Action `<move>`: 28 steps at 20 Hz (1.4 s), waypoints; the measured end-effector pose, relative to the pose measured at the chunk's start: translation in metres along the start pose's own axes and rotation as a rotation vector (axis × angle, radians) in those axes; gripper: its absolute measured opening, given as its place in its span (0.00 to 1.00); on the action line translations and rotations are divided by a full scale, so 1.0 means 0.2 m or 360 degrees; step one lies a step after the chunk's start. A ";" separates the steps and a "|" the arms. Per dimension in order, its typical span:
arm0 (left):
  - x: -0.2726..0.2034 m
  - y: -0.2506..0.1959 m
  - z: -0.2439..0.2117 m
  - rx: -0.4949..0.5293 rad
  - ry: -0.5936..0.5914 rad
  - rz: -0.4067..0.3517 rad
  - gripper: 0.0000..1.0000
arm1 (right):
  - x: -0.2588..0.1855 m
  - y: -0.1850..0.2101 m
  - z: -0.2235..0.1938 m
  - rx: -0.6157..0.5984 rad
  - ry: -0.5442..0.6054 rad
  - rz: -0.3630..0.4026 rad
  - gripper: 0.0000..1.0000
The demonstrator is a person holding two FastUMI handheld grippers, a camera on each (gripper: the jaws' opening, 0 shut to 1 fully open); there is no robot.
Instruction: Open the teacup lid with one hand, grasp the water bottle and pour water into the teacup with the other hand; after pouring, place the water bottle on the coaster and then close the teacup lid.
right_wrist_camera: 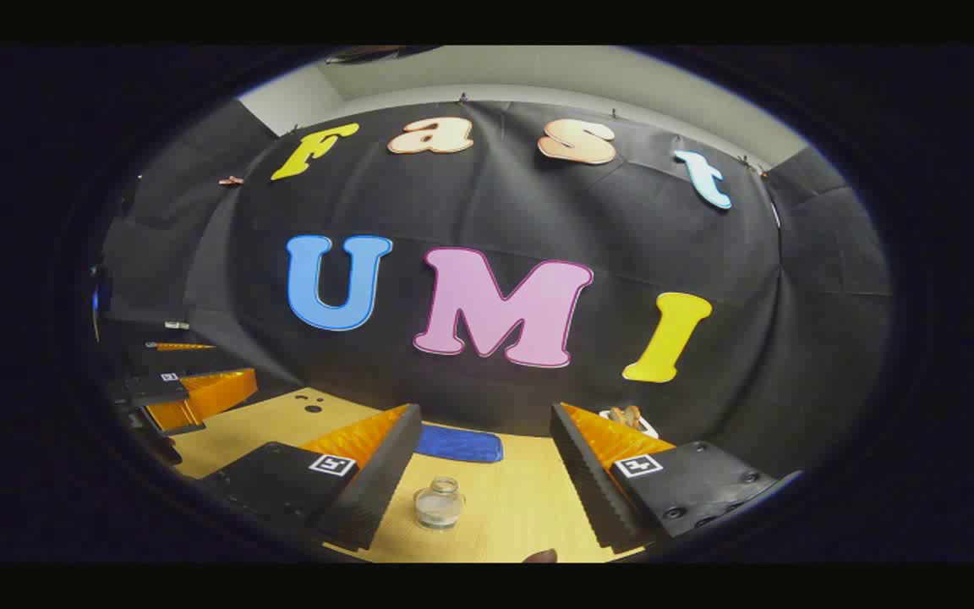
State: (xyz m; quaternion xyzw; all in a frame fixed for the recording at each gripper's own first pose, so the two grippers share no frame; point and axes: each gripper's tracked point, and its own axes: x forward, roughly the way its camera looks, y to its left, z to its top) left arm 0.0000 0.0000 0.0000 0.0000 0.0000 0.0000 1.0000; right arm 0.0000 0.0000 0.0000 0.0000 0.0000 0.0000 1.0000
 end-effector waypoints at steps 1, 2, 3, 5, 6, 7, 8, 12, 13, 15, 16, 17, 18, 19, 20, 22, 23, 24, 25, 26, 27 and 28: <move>0.00 0.00 0.00 -0.0002 0.0008 0.0002 0.95 | 0.01 0.00 0.00 0.0002 0.0004 0.0005 0.95; 0.00 0.01 0.00 -0.0002 0.0010 0.0005 0.95 | 0.01 0.00 -0.01 0.0001 0.0008 0.0008 0.95; 0.01 0.01 0.00 -0.0001 0.0009 0.0006 0.95 | 0.01 0.01 -0.02 -0.0001 0.0007 0.0015 0.95; 0.03 0.02 0.01 0.0007 0.0006 0.0007 0.95 | 0.02 0.01 -0.02 -0.0005 0.0008 0.0025 0.95; 0.04 0.02 0.01 0.0012 0.0003 0.0005 0.95 | 0.02 0.01 -0.02 -0.0004 0.0007 0.0025 0.94; 0.04 0.02 0.01 0.0018 0.0002 0.0002 0.95 | 0.03 0.01 -0.02 -0.0001 0.0007 0.0027 0.94; 0.05 0.02 0.01 0.0023 0.0002 0.0003 0.95 | 0.03 0.01 -0.01 0.0005 0.0005 0.0027 0.95; 0.04 0.01 -0.01 0.0014 0.0009 -0.0012 0.95 | 0.03 0.02 -0.03 0.0004 0.0007 0.0038 0.95; 0.04 0.01 -0.03 0.0009 0.0016 -0.0013 0.95 | 0.03 0.03 -0.04 0.0003 0.0010 0.0040 0.95; 0.05 0.01 -0.10 0.0005 0.0038 -0.0019 0.95 | 0.03 0.03 -0.10 0.0001 0.0016 0.0044 0.95; 0.07 0.01 -0.16 0.0009 0.0057 -0.0019 0.95 | 0.03 0.04 -0.14 0.0001 0.0030 0.0048 0.96; 0.08 0.02 -0.24 0.0021 0.0082 -0.0015 0.95 | 0.04 0.05 -0.21 0.0003 0.0055 0.0054 0.95; 0.10 0.04 -0.34 0.0042 0.0116 0.0001 0.95 | 0.05 0.05 -0.28 0.0009 0.0078 0.0053 0.95; 0.12 0.06 -0.45 0.0066 0.0157 0.0031 0.95 | 0.06 0.05 -0.36 0.0022 0.0095 0.0049 0.96; 0.14 0.08 -0.57 0.0081 0.0199 0.0046 0.95 | 0.07 0.07 -0.44 0.0039 0.0106 0.0056 0.94; 0.18 0.09 -0.79 0.0090 0.0244 0.0060 0.95 | 0.10 0.11 -0.62 0.0062 0.0140 0.0075 0.95; 0.21 0.10 -0.88 0.0091 0.0250 0.0057 0.94 | 0.11 0.12 -0.71 0.0064 0.0155 0.0079 0.95; 0.23 0.10 -0.96 0.0089 0.0255 0.0042 0.93 | 0.12 0.13 -0.80 0.0059 0.0164 0.0079 0.95; 0.27 0.09 -1.05 0.0085 0.0271 0.0028 0.92 | 0.13 0.14 -0.88 0.0040 0.0174 0.0075 0.95; 0.31 0.09 -1.13 0.0082 0.0285 0.0019 0.88 | 0.14 0.15 -0.96 0.0016 0.0194 0.0077 0.95; 0.34 0.09 -1.21 0.0077 0.0297 0.0013 0.86 | 0.14 0.16 -1.03 0.0003 0.0213 0.0088 0.95; 0.38 0.11 -1.26 0.0071 0.0312 0.0017 0.83 | 0.14 0.18 -1.10 0.0004 0.0236 0.0100 0.95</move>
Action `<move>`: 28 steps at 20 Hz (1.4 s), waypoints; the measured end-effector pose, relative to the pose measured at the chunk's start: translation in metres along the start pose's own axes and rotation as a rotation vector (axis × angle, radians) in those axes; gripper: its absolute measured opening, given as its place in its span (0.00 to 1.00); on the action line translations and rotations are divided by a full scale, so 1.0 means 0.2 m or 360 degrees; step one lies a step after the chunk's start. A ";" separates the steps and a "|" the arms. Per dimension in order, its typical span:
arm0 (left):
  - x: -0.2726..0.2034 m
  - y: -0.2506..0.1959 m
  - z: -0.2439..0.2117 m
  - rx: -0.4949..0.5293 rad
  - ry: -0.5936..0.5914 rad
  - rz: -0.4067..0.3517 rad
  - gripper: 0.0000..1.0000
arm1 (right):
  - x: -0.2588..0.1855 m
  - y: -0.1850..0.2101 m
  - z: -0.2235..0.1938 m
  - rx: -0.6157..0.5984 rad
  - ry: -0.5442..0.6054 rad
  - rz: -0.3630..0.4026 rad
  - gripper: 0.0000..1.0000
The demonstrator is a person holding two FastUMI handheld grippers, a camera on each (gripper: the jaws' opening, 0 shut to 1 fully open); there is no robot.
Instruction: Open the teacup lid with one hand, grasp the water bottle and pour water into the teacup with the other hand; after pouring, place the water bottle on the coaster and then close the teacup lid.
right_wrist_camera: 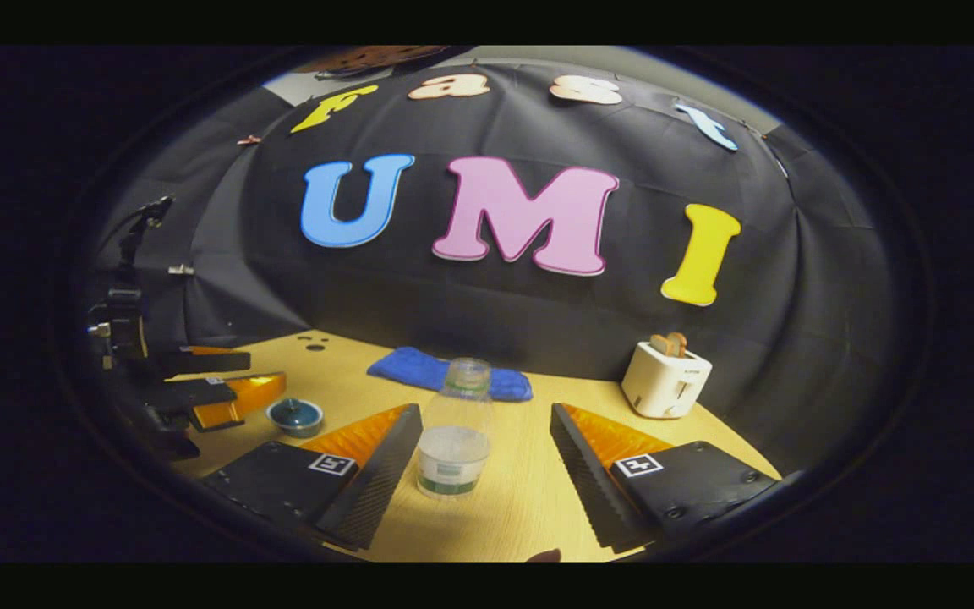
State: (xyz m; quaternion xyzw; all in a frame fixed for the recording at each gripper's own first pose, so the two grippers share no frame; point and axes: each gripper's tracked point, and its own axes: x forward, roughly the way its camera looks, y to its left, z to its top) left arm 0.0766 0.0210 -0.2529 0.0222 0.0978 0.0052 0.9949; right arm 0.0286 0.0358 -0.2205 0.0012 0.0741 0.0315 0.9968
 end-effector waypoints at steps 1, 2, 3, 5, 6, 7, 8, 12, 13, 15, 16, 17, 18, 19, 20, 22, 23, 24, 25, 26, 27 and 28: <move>0.04 0.01 -0.05 -0.0010 0.0014 0.0000 0.82 | 0.01 0.02 -0.05 0.0009 0.0026 0.0015 0.95; 0.08 0.01 -0.09 -0.0020 0.0031 0.0002 0.80 | 0.02 0.02 -0.10 0.0021 0.0048 0.0022 0.95; 0.09 0.01 -0.12 -0.0031 0.0044 0.0002 0.78 | 0.03 0.03 -0.13 0.0031 0.0059 0.0025 0.95; 0.12 0.02 -0.17 -0.0035 0.0069 0.0005 0.70 | 0.05 0.04 -0.16 0.0034 0.0072 0.0023 0.95; 0.13 0.02 -0.18 -0.0026 0.0077 0.0006 0.66 | 0.06 0.05 -0.17 0.0031 0.0077 0.0025 0.96; 0.14 0.01 -0.20 -0.0013 0.0087 0.0000 0.65 | 0.06 0.06 -0.17 0.0031 0.0075 0.0031 0.96; 0.13 0.01 -0.21 0.0004 0.0094 -0.0009 0.63 | 0.06 0.06 -0.17 0.0033 0.0075 0.0036 0.95; 0.16 -0.01 -0.23 0.0043 0.0121 -0.0039 0.59 | 0.07 0.10 -0.18 0.0064 0.0084 0.0059 0.95; 0.16 -0.02 -0.25 0.0047 0.0134 -0.0040 0.57 | 0.07 0.10 -0.18 0.0072 0.0083 0.0060 0.95; 0.16 -0.02 -0.26 0.0049 0.0144 -0.0022 0.49 | 0.07 0.11 -0.17 0.0081 0.0080 0.0060 0.95; 0.16 -0.02 -0.26 0.0053 0.0138 -0.0014 0.44 | 0.07 0.12 -0.17 0.0081 0.0080 0.0062 0.95; 0.16 -0.02 -0.26 0.0055 0.0138 -0.0019 0.41 | 0.07 0.11 -0.17 0.0080 0.0081 0.0063 0.95; 0.16 -0.03 -0.26 0.0060 0.0132 -0.0023 0.38 | 0.07 0.11 -0.18 0.0079 0.0083 0.0065 0.95; 0.16 -0.02 -0.26 0.0070 0.0126 -0.0020 0.42 | 0.08 0.10 -0.18 0.0079 0.0085 0.0064 0.95; 0.16 -0.02 -0.25 0.0076 0.0121 -0.0020 0.34 | 0.09 0.10 -0.18 0.0079 0.0084 0.0061 0.95; 0.16 -0.02 -0.23 0.0047 0.0093 -0.0013 0.31 | 0.10 0.10 -0.19 0.0093 0.0082 0.0061 0.95; 0.16 -0.01 -0.19 0.0032 0.0062 0.0005 0.31 | 0.11 0.11 -0.19 0.0106 0.0085 0.0067 0.95; 0.16 0.00 -0.14 0.0027 0.0029 0.0013 0.31 | 0.12 0.11 -0.21 0.0116 0.0091 0.0071 0.95; 0.15 0.02 -0.11 0.0031 0.0006 0.0024 0.31 | 0.13 0.12 -0.23 0.0127 0.0098 0.0079 0.95; 0.14 0.04 -0.07 0.0030 -0.0010 0.0032 0.30 | 0.14 0.14 -0.25 0.0137 0.0107 0.0087 0.95; 0.13 0.05 -0.05 0.0021 -0.0022 0.0034 0.30 | 0.15 0.15 -0.27 0.0151 0.0117 0.0094 0.95; 0.12 0.06 -0.01 0.0010 -0.0034 0.0038 0.30 | 0.16 0.16 -0.30 0.0168 0.0126 0.0100 0.95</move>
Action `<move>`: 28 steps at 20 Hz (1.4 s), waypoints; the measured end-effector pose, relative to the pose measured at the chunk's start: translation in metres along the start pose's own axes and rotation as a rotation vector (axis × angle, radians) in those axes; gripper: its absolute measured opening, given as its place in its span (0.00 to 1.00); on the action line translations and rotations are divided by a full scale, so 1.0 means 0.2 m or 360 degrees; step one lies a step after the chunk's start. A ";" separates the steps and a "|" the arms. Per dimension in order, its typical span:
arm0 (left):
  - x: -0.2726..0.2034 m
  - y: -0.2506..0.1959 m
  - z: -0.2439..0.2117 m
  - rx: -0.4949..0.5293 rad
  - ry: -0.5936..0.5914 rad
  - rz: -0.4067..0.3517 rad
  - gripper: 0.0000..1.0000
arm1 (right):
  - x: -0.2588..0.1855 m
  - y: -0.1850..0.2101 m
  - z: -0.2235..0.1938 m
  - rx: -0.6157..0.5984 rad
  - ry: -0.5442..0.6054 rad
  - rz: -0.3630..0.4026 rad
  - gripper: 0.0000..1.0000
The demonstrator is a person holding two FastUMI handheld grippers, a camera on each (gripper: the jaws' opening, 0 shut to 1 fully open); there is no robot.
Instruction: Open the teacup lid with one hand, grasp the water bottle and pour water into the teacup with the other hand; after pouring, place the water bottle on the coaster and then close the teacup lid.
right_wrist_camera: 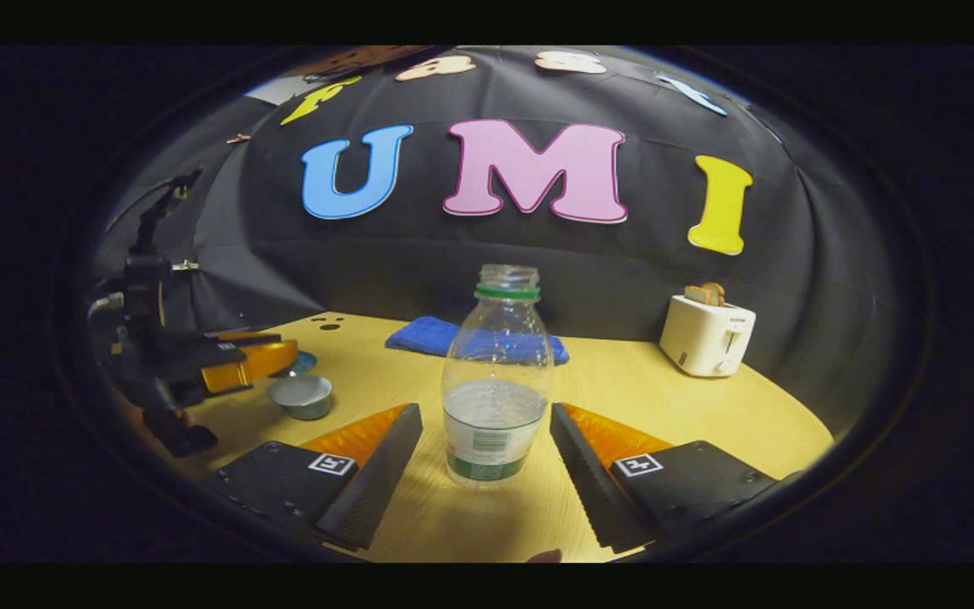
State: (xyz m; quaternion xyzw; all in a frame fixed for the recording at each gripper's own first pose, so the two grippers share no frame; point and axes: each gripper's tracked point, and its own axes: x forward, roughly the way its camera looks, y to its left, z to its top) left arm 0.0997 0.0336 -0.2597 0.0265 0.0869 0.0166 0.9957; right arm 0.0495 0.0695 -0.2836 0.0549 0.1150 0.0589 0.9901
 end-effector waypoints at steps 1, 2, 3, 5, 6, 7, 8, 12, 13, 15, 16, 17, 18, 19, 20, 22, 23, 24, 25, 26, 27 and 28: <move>-0.01 0.01 0.02 -0.0001 -0.0011 0.0007 0.31 | 0.02 0.00 -0.02 0.0011 0.0006 -0.0007 0.96; -0.02 0.02 0.04 0.0009 -0.0012 0.0017 0.30 | 0.03 0.00 -0.05 0.0017 0.0015 -0.0009 0.95; -0.02 0.03 0.05 0.0018 -0.0013 0.0024 0.30 | 0.05 0.00 -0.08 0.0020 0.0025 -0.0012 0.94; -0.03 0.03 0.06 0.0024 -0.0007 0.0030 0.34 | 0.07 0.00 -0.12 0.0019 0.0037 -0.0019 0.94; -0.03 0.03 0.05 0.0022 0.0003 0.0030 0.34 | 0.09 0.00 -0.14 0.0017 0.0038 -0.0025 0.94; -0.03 0.04 0.04 0.0017 0.0015 0.0032 0.34 | 0.10 -0.01 -0.14 0.0011 0.0030 -0.0038 0.94; -0.04 0.04 0.03 0.0010 0.0022 0.0035 0.30 | 0.11 -0.02 -0.14 0.0005 0.0017 -0.0053 0.94; -0.04 0.07 0.01 0.0022 0.0027 0.0051 0.34 | 0.16 -0.06 -0.10 -0.0001 -0.0070 -0.0135 0.94; -0.04 0.07 0.01 0.0032 0.0027 0.0052 0.31 | 0.16 -0.05 -0.10 -0.0016 -0.0067 -0.0139 0.94; -0.05 0.07 0.02 0.0038 0.0026 0.0052 0.30 | 0.16 -0.05 -0.11 -0.0039 -0.0060 -0.0155 0.88; -0.05 0.07 0.02 0.0044 0.0023 0.0052 0.31 | 0.17 -0.05 -0.11 -0.0022 -0.0055 -0.0149 0.81; -0.05 0.07 0.03 0.0050 0.0016 0.0055 0.31 | 0.16 -0.06 -0.10 0.0015 -0.0038 -0.0152 0.80; -0.05 0.08 0.03 0.0061 0.0009 0.0062 0.34 | 0.17 -0.06 -0.10 0.0043 -0.0018 -0.0151 0.77; -0.06 0.09 0.05 0.0070 0.0002 0.0069 0.30 | 0.17 -0.06 -0.08 0.0031 -0.0007 -0.0153 0.77; -0.06 0.09 0.06 0.0071 -0.0002 0.0070 0.30 | 0.18 -0.06 -0.05 -0.0020 -0.0005 -0.0157 0.77; -0.08 0.12 0.08 0.0045 -0.0015 0.0079 0.34 | 0.20 -0.07 0.03 -0.0230 0.0021 -0.0155 0.77; -0.08 0.14 0.09 0.0022 -0.0018 0.0089 0.30 | 0.22 -0.08 0.07 -0.0359 0.0024 -0.0157 0.77; -0.09 0.16 0.09 0.0002 -0.0021 0.0104 0.31 | 0.25 -0.07 0.10 -0.0484 0.0014 -0.0150 0.77; -0.10 0.19 0.10 -0.0010 -0.0025 0.0125 0.30 | 0.26 -0.06 0.13 -0.0613 0.0009 -0.0141 0.75; -0.11 0.23 0.10 -0.0018 -0.0030 0.0147 0.30 | 0.29 -0.05 0.16 -0.0724 -0.0005 -0.0136 0.75; -0.12 0.26 0.11 -0.0023 -0.0033 0.0164 0.30 | 0.31 -0.05 0.17 -0.0852 -0.0014 -0.0141 0.75; -0.14 0.29 0.11 -0.0029 -0.0038 0.0182 0.30 | 0.33 -0.05 0.19 -0.0984 -0.0027 -0.0150 0.75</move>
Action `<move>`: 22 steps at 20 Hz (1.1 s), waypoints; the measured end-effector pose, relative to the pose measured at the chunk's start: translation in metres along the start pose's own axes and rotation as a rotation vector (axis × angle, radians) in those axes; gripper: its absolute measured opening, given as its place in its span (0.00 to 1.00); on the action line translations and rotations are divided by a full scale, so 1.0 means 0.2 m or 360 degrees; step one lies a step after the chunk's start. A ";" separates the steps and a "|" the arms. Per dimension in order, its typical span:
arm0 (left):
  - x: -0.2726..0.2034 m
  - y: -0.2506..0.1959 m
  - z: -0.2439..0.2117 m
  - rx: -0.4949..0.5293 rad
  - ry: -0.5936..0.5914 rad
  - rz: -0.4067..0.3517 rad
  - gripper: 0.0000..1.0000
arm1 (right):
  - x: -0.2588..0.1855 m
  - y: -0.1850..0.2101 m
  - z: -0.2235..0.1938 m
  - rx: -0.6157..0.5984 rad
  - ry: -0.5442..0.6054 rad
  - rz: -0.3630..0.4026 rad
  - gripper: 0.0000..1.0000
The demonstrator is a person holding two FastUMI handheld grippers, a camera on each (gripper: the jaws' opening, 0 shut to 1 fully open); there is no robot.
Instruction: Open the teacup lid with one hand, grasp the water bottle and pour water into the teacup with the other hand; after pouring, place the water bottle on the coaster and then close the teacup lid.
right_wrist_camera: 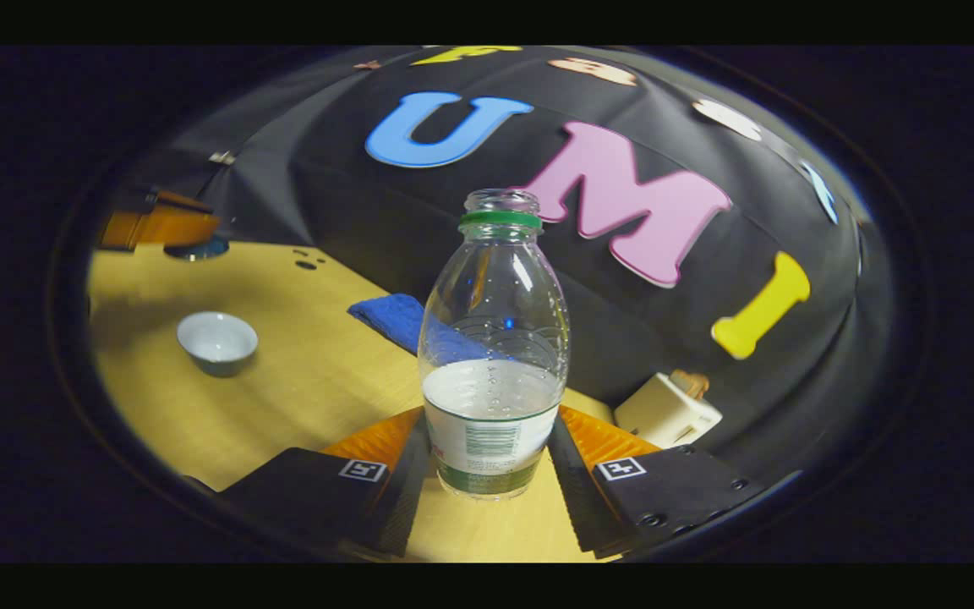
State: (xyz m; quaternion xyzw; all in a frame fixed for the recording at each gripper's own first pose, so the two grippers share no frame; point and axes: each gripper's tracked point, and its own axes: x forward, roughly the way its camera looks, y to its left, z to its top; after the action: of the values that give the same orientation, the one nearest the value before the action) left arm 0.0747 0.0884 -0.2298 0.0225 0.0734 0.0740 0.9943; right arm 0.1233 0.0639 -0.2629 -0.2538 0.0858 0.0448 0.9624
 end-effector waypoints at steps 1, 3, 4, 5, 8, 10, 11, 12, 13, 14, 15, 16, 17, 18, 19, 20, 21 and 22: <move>-0.01 0.03 0.00 -0.0006 -0.0003 0.0013 0.30 | 0.02 0.00 0.01 -0.0141 -0.0009 -0.0011 0.75; -0.02 0.07 -0.01 -0.0016 -0.0002 0.0039 0.30 | 0.07 -0.03 0.04 -0.0388 -0.0032 -0.0052 0.75; -0.03 0.09 -0.02 -0.0023 0.0000 0.0051 0.34 | 0.09 -0.01 0.06 -0.0482 -0.0054 -0.0046 0.75; -0.04 0.11 -0.02 -0.0029 0.0001 0.0062 0.30 | 0.11 0.01 0.08 -0.0562 -0.0080 -0.0032 0.71; -0.05 0.15 -0.04 -0.0041 0.0010 0.0089 0.27 | 0.14 0.08 0.11 -0.0740 -0.0120 0.0031 0.75; -0.06 0.18 -0.06 -0.0048 0.0012 0.0106 0.34 | 0.17 0.15 0.10 -0.0830 -0.0124 0.0085 0.75; -0.06 0.19 -0.07 -0.0049 0.0014 0.0112 0.34 | 0.18 0.18 0.10 -0.0885 -0.0127 0.0097 0.74; -0.07 0.20 -0.07 -0.0050 0.0014 0.0118 0.30 | 0.20 0.19 0.10 -0.0939 -0.0125 0.0112 0.75; -0.07 0.21 -0.08 -0.0050 0.0013 0.0120 0.30 | 0.21 0.20 0.09 -0.0988 -0.0121 0.0119 0.75; -0.07 0.22 -0.09 -0.0051 0.0016 0.0121 0.34 | 0.22 0.22 0.09 -0.1032 -0.0124 0.0130 0.74; -0.08 0.22 -0.09 -0.0053 0.0019 0.0122 0.34 | 0.22 0.23 0.09 -0.1078 -0.0130 0.0135 0.74; -0.08 0.23 -0.10 -0.0056 0.0022 0.0125 0.34 | 0.22 0.24 0.10 -0.1125 -0.0133 0.0142 0.75; -0.08 0.23 -0.10 -0.0057 0.0022 0.0129 0.30 | 0.21 0.25 0.11 -0.1174 -0.0145 0.0148 0.75; -0.08 0.23 -0.11 -0.0058 0.0025 0.0132 0.30 | 0.23 0.28 0.12 -0.1226 -0.0165 0.0158 0.78; -0.09 0.24 -0.11 -0.0060 0.0027 0.0133 0.34 | 0.23 0.31 0.13 -0.1276 -0.0190 0.0163 0.75; -0.09 0.24 -0.12 -0.0064 0.0029 0.0134 0.30 | 0.24 0.32 0.14 -0.1321 -0.0211 0.0174 0.71; -0.10 0.24 -0.13 -0.0068 0.0032 0.0132 0.30 | 0.24 0.33 0.15 -0.1360 -0.0228 0.0180 0.74; -0.10 0.24 -0.13 -0.0070 0.0035 0.0131 0.30 | 0.24 0.35 0.15 -0.1393 -0.0240 0.0186 0.74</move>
State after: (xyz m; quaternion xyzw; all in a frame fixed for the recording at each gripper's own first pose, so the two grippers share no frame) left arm 0.0445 0.1334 -0.2504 0.0029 0.0815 0.1168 0.9898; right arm 0.1653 0.1407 -0.2795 -0.6279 0.0025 0.1496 0.7638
